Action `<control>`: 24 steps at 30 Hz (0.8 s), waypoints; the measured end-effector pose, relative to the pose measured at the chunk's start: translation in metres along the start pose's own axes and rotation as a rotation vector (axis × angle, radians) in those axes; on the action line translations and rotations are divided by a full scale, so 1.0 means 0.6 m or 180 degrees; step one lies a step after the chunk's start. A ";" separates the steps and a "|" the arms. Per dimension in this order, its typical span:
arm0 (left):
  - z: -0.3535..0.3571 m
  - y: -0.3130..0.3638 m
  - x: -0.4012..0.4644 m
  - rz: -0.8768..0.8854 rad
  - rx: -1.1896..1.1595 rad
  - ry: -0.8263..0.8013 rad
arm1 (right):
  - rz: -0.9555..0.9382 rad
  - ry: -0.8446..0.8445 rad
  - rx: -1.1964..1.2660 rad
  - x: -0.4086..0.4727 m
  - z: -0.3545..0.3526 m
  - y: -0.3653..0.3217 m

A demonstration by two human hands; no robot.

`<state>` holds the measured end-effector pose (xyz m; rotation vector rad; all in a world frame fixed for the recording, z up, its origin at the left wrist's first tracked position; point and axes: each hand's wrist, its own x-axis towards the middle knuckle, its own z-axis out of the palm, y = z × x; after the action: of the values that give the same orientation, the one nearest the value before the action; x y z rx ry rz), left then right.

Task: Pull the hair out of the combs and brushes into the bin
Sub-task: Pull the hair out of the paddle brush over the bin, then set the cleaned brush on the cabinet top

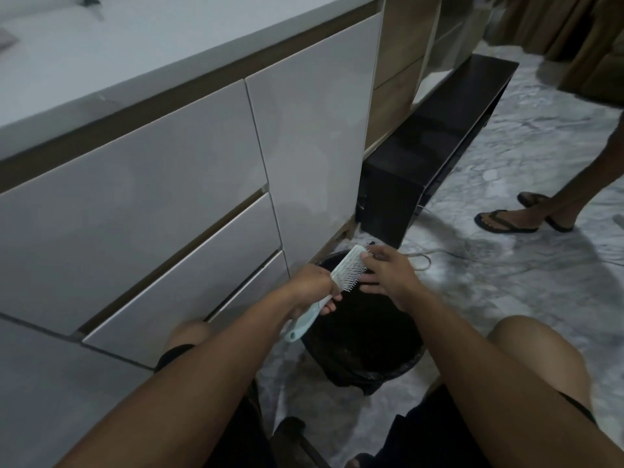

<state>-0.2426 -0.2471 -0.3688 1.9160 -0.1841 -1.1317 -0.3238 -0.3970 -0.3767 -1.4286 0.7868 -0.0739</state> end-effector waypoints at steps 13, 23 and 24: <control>-0.067 0.057 -0.086 0.0521 0.0312 0.0282 | -0.0525 0.0245 0.0043 -0.024 0.005 -0.103; -0.172 0.164 -0.191 0.1888 0.1190 0.2154 | -0.1399 0.0235 -0.0394 -0.072 0.088 -0.309; -0.188 0.176 -0.203 0.1911 0.1190 0.2286 | -0.1562 0.0213 -0.0602 -0.077 0.097 -0.331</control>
<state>-0.1957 -0.1798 -0.1899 2.2465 -0.5489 0.0153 -0.2482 -0.3615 -0.1815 -1.7830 0.4906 -0.4348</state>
